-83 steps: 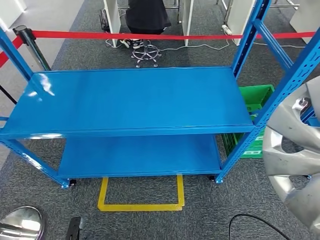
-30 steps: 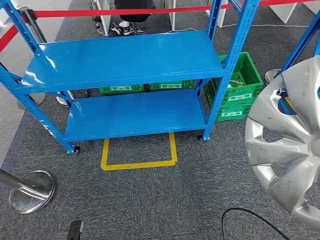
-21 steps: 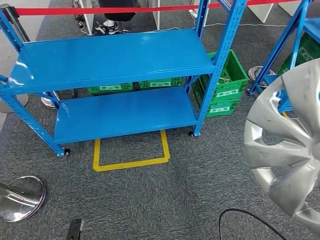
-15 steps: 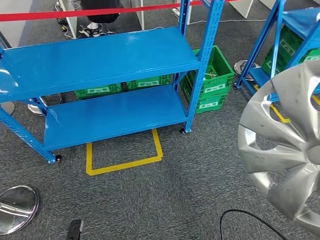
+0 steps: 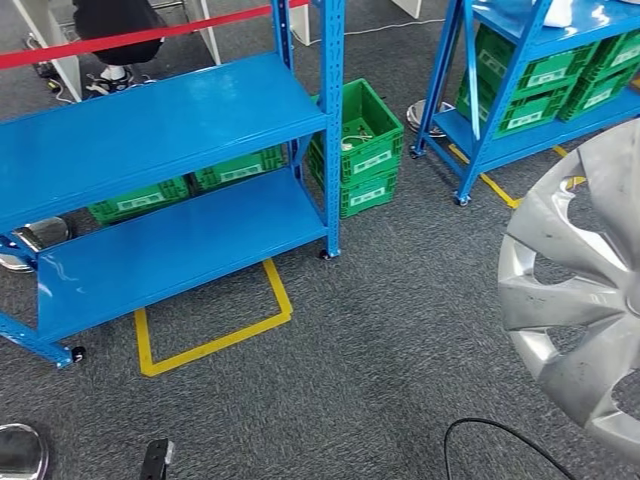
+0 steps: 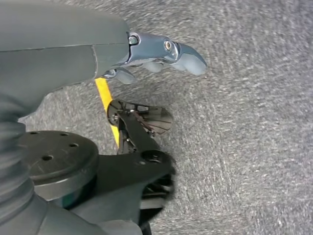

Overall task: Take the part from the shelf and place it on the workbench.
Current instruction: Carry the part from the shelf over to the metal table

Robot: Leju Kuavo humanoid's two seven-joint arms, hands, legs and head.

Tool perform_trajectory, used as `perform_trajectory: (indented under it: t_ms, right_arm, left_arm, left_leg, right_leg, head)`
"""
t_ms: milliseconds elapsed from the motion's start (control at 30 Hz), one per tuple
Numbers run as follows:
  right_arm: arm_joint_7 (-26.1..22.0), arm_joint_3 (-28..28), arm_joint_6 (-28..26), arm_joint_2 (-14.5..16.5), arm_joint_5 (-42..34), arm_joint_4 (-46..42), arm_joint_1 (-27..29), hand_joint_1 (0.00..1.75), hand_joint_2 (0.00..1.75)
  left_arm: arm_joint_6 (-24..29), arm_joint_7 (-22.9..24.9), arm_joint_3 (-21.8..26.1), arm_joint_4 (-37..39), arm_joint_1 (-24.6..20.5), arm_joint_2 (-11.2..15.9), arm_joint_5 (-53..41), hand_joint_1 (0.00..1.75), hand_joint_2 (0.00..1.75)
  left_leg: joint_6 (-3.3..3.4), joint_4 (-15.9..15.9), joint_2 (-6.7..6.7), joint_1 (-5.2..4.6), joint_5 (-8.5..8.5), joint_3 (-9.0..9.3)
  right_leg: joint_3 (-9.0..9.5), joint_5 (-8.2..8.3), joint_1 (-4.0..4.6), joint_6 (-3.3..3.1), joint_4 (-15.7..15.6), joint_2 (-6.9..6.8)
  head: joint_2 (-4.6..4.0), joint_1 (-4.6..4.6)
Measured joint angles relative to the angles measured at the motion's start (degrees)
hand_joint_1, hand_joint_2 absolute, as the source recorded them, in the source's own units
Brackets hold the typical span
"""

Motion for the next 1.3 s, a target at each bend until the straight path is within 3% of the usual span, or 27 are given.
perform_trajectory:
  t_ms: [33, 100, 167, 200, 233, 267, 333, 400, 433, 500, 533, 567, 633, 700, 767, 833, 867, 900, 933, 1000, 1067, 1133, 1200, 1233, 1300]
  right_arm:
    - [0.0, 0.1, -0.1, 0.0, 0.2, 0.0, 0.0, 1.75, 1.75]
    - [0.0, 0.3, -0.2, 0.0, 0.4, -0.1, 0.0, 1.75, 1.75]
    - [0.1, 0.4, -0.2, 0.0, 0.5, -0.1, 0.2, 1.75, 1.75]
    - [0.2, 0.4, -0.2, 0.0, 0.6, -0.2, 0.4, 1.75, 1.75]
    - [0.4, 0.4, -0.2, 0.0, 0.7, -0.2, 0.5, 1.75, 1.75]
    - [0.6, 0.4, -0.2, 0.0, 0.7, -0.1, 0.5, 1.75, 1.75]
    - [1.1, 0.5, -0.2, 0.0, 0.6, 0.0, 0.2, 1.75, 1.75]
    - [1.6, 0.5, -0.2, 0.0, 0.5, 0.2, 0.0, 1.75, 1.75]
    - [1.8, 0.5, -0.2, 0.0, 0.6, 0.4, 0.0, 1.75, 1.75]
    - [2.1, 0.5, -0.2, 0.0, 0.6, 0.8, 0.0, 1.75, 1.75]
    - [2.1, 0.5, -0.2, 0.0, 0.7, 0.9, 0.0, 1.75, 1.75]
    - [2.2, 0.5, -0.2, 0.0, 0.7, 1.0, -0.1, 1.75, 1.75]
    - [2.1, 0.5, -0.2, 0.0, 0.7, 1.2, -0.2, 1.75, 1.75]
    - [2.1, 0.5, -0.1, 0.0, 0.7, 1.3, -0.2, 1.75, 1.75]
    - [2.1, 0.5, -0.1, 0.0, 0.8, 1.4, -0.3, 1.75, 1.75]
    - [2.1, 0.4, -0.1, 0.1, 0.8, 1.5, -0.5, 1.75, 1.75]
    - [2.1, 0.4, -0.1, 0.1, 0.8, 1.6, -0.6, 1.75, 1.75]
    - [2.1, 0.4, -0.1, 0.1, 0.8, 1.6, -0.6, 1.75, 1.75]
    - [2.0, 0.4, -0.1, 0.2, 0.8, 1.7, -0.6, 1.75, 1.75]
    - [1.9, 0.3, 0.0, 0.2, 0.4, 1.8, -0.4, 1.75, 1.75]
    - [1.9, -0.1, 0.0, 0.2, -0.7, 1.8, -0.4, 1.75, 1.75]
    - [2.2, -0.5, 0.1, 0.2, -1.9, 1.9, -0.5, 1.75, 1.75]
    - [2.4, -1.1, 0.0, 0.2, -2.6, 2.1, -0.4, 1.75, 1.75]
    - [2.3, -1.4, -0.2, 0.2, -2.7, 2.2, -0.3, 1.75, 1.75]
    - [2.2, -1.6, -0.6, 0.2, -2.8, 2.2, -0.3, 1.75, 1.75]
  left_arm:
    - [-0.1, 0.1, 0.0, 0.0, 0.0, 0.0, 0.0, 0.00, 1.75]
    - [-0.2, 0.5, 0.0, 0.0, 0.0, 0.0, 0.1, 0.00, 1.75]
    - [-0.3, 0.9, 0.0, 0.0, 0.0, 0.0, 0.2, 0.00, 1.75]
    - [-0.4, 1.1, 0.0, 0.0, -0.1, 0.0, 0.3, 0.00, 1.75]
    - [-0.7, 1.2, 0.0, 0.0, 0.0, 0.0, 0.3, 0.00, 1.75]
    - [-1.0, 1.3, 0.0, 0.0, 0.0, 0.0, 0.3, 0.00, 1.75]
    - [-1.7, 1.3, 0.0, 0.0, 0.3, 0.1, 0.3, 0.00, 1.75]
    - [-1.8, 1.0, 0.0, 0.0, 0.6, 0.1, 0.3, 0.00, 1.75]
    - [-1.7, 0.9, 0.0, 0.0, 0.6, 0.1, 0.3, 0.00, 1.75]
    - [-1.4, 0.9, 0.0, 0.0, 0.6, 0.1, 0.3, 0.00, 1.75]
    - [-1.2, 0.9, 0.0, 0.0, 0.6, 0.1, 0.3, 0.00, 1.75]
    - [-1.1, 0.9, 0.0, 0.0, 0.6, 0.1, 0.2, 0.00, 1.75]
    - [-0.9, 1.0, 0.0, 0.0, 0.7, 0.2, 0.2, 0.00, 1.75]
    - [-0.8, 1.0, 0.0, 0.0, 0.6, 0.2, 0.2, 0.00, 1.75]
    - [-0.8, 1.0, 0.0, 0.0, 0.5, 0.3, 0.2, 0.00, 1.75]
    - [-0.8, 1.0, 0.0, 0.1, 0.6, 0.4, 0.2, 0.00, 1.75]
    - [-0.8, 1.0, 0.0, 0.1, 0.7, 0.4, 0.2, 0.00, 1.75]
    - [-0.8, 1.1, 0.0, 0.1, 0.9, 0.4, 0.2, 0.00, 1.75]
    - [-0.6, 1.2, 0.0, 0.1, 0.9, 0.4, 0.2, 0.00, 1.75]
    - [-0.3, 1.4, 0.0, 0.1, 1.0, 0.5, 0.3, 0.00, 1.75]
    - [0.0, 1.5, 0.0, 0.2, 1.0, 0.6, 0.4, 0.00, 1.75]
    - [0.3, 1.5, 0.0, 0.2, 1.0, 0.7, 0.4, 0.00, 1.75]
    - [0.6, 1.5, 0.0, 0.2, 1.0, 0.7, 0.4, 0.00, 1.75]
    - [0.7, 1.4, 0.0, 0.2, 0.9, 0.7, 0.4, 0.00, 1.75]
    - [1.0, 1.4, 0.0, 0.2, 0.9, 0.9, 0.3, 0.00, 1.75]
  left_leg:
    - [0.03, -3.8, -1.27, 0.19, 1.71, 1.81]
    - [0.32, -8.7, -3.30, 0.53, 2.85, 3.99]
    - [1.02, -9.5, -3.02, 0.55, 2.55, 4.16]
    - [1.43, -9.5, -2.43, 0.54, 2.68, 4.09]
    - [1.85, -9.6, -1.82, 0.54, 2.81, 4.07]
    - [2.21, -9.7, -1.14, 0.54, 2.92, 4.07]
    - [2.59, -9.7, 0.22, 0.33, 2.93, 4.02]
    - [2.67, -9.7, 1.72, 0.17, 2.89, 4.01]
    - [2.68, -9.7, 2.47, 0.12, 2.85, 4.04]
    - [2.56, -9.7, 3.80, 0.06, 2.69, 4.26]
    - [2.39, -9.6, 4.38, -0.07, 2.56, 4.43]
    - [2.15, -9.6, 4.86, -0.23, 2.44, 4.55]
    - [1.64, -9.5, 5.83, -0.52, 2.30, 4.69]
    - [1.01, -9.5, 6.65, -0.48, 2.13, 4.78]
    - [0.35, -7.8, 5.03, -0.33, 0.52, 4.12]
    - [-0.01, -1.5, 2.22, -0.22, -3.15, 1.23]
    - [-0.08, 2.5, 1.50, -0.19, -4.87, -0.70]
    - [-0.11, 5.5, 1.16, -0.17, -5.73, -2.24]
    - [-0.11, 6.7, 1.01, -0.16, -5.44, -2.97]
    - [0.01, 2.8, 0.44, -0.10, -1.89, -1.41]
    - [0.20, -4.7, -2.52, 0.34, 1.69, 1.94]
    - [0.57, -8.6, -4.81, 0.64, 2.53, 3.58]
    - [1.32, -9.1, -3.82, 0.56, 2.49, 3.62]
    - [1.74, -9.3, -3.09, 0.56, 2.65, 3.68]
    - [2.51, -9.6, -1.51, 0.61, 2.94, 3.80]
  right_leg:
    - [-0.14, 0.05, 0.03, 0.26, 0.2, 0.73]
    - [-0.84, 0.24, 0.06, 0.91, 0.6, 2.06]
    - [-1.69, 0.62, -0.08, 1.64, 0.7, 3.24]
    - [-1.98, 0.63, -0.12, 1.95, 0.8, 2.84]
    - [-2.46, 0.12, -0.08, 2.23, 1.5, 1.57]
    - [-3.36, -1.07, -0.02, 2.47, 3.4, -0.15]
    - [-6.28, -4.89, 0.04, 2.83, 10.4, -3.28]
    - [-8.74, -7.27, 0.00, 2.98, 16.5, -3.83]
    - [-8.63, -6.96, 0.00, 2.95, 16.8, -3.90]
    - [-5.02, -3.80, 0.07, 2.73, 10.9, -4.98]
    - [-2.68, -2.51, 0.33, 2.57, 6.8, -6.42]
    - [-0.86, -1.61, 0.53, 2.26, 3.6, -7.53]
    - [0.15, -1.47, 0.94, 1.63, 1.3, -8.29]
    - [-0.20, -1.17, 0.85, 0.87, 1.2, -6.82]
    - [-0.35, -0.79, 0.55, 0.16, 1.0, -5.52]
    - [-0.59, -0.49, 0.31, -0.29, 0.9, -4.20]
    - [-0.74, -0.39, 0.28, -0.42, 0.9, -3.45]
    - [-0.84, -0.33, 0.27, -0.47, 0.9, -2.63]
    - [-0.90, -0.26, 0.25, -0.45, 0.9, -1.77]
    - [-0.91, -0.11, 0.14, -0.25, 0.9, -0.07]
    - [-1.20, 0.02, 0.12, 0.22, 1.1, 1.50]
    - [-1.89, 0.26, 0.09, 0.94, 1.4, 2.91]
    - [-2.49, 0.66, -0.19, 1.76, 1.2, 4.19]
    - [-2.81, 0.53, -0.20, 2.10, 1.5, 3.55]
    - [-4.62, -1.54, -0.09, 2.65, 4.9, 0.14]
  head:
    - [0.00, -0.02]
    - [0.00, 0.06]
    - [0.00, 0.10]
    - [0.00, 0.11]
    - [0.00, 0.30]
    - [0.00, 0.55]
    - [0.00, 0.99]
    - [0.00, 1.04]
    - [0.00, 1.06]
    - [0.00, 1.06]
    - [0.00, 1.07]
    - [0.00, 1.03]
    - [0.00, 0.98]
    - [0.00, 0.97]
    - [0.00, 0.89]
    - [0.00, 0.73]
    - [0.00, 0.70]
    - [0.00, 0.68]
    - [0.00, 0.69]
    - [0.00, 0.68]
    - [0.00, 0.67]
    - [0.01, 0.68]
    - [0.01, 0.69]
    - [0.00, 0.76]
    - [0.00, 1.20]
